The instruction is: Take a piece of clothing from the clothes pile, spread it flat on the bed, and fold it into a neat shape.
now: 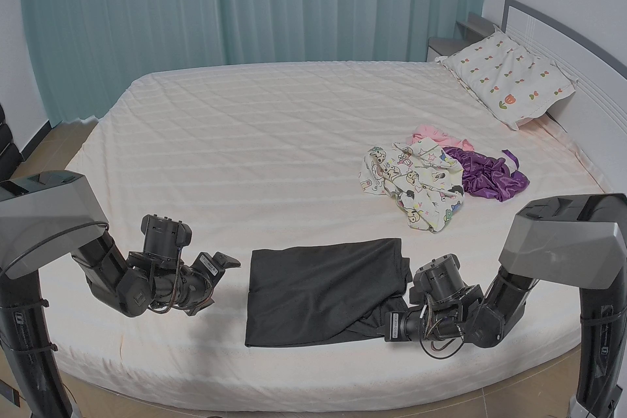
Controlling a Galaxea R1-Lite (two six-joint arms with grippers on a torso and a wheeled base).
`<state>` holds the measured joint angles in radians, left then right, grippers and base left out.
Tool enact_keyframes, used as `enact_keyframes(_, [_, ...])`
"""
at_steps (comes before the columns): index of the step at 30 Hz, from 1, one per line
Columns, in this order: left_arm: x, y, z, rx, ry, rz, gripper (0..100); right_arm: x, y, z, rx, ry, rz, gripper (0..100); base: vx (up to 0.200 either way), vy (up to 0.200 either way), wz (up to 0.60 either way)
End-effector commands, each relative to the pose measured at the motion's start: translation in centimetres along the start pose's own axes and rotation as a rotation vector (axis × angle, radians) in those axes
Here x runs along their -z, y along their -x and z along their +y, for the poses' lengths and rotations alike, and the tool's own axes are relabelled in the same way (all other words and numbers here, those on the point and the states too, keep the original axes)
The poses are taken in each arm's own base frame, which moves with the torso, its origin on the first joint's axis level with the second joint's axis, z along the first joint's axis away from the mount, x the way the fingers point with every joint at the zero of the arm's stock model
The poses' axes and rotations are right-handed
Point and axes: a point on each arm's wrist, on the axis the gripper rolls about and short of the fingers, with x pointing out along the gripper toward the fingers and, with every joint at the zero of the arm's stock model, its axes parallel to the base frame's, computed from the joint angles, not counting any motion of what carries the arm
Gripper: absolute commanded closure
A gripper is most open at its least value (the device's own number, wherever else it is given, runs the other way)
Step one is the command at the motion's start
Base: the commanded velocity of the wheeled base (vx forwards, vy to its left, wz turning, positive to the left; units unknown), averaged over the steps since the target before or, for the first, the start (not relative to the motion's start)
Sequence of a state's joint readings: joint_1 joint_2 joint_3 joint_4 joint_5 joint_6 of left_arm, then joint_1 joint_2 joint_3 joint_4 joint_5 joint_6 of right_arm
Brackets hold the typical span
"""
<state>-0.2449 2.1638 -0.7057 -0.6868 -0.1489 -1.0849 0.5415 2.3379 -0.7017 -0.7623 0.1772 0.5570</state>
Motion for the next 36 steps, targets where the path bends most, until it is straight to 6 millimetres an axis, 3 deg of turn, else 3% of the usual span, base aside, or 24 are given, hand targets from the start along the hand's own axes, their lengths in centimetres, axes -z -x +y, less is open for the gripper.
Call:
enact_keyframes(1, [0.0,0.0,0.0,0.0,0.001,0.0,0,-1.1,1.8,0.7,-0.008,0.001,-0.028,100,0.0,0.0,0.0])
enact_keyframes(6, [0.0,0.0,0.0,-0.001,0.0,-0.001,0,-1.9,3.3,0.0,0.025,0.01,-0.02,100,0.0,0.0,0.0])
enact_keyframes(18, [0.0,0.0,0.0,-0.001,0.0,-0.001,0,-1.7,3.3,-1.1,0.09,0.055,0.012,100,0.0,0.0,0.0])
enact_keyframes(25, [0.0,0.0,0.0,-0.001,0.002,-0.001,0,-1.1,1.6,-2.5,0.143,0.069,0.045,100,0.0,0.0,0.0])
enact_keyframes(26, [0.0,0.0,0.0,-0.001,0.0,-0.001,0,-1.2,1.2,-2.5,0.142,0.068,0.042,0,0.0,0.0,0.0])
enact_keyframes(29, [0.0,0.0,0.0,-0.001,0.002,-0.001,0,-1.5,0.9,-2.6,0.139,0.058,0.032,0,0.0,0.0,0.0])
enact_keyframes(36, [0.0,0.0,0.0,-0.001,0.0,-0.001,0,-4.1,2.7,-2.2,0.052,-0.007,-0.085,0,0.0,0.0,0.0])
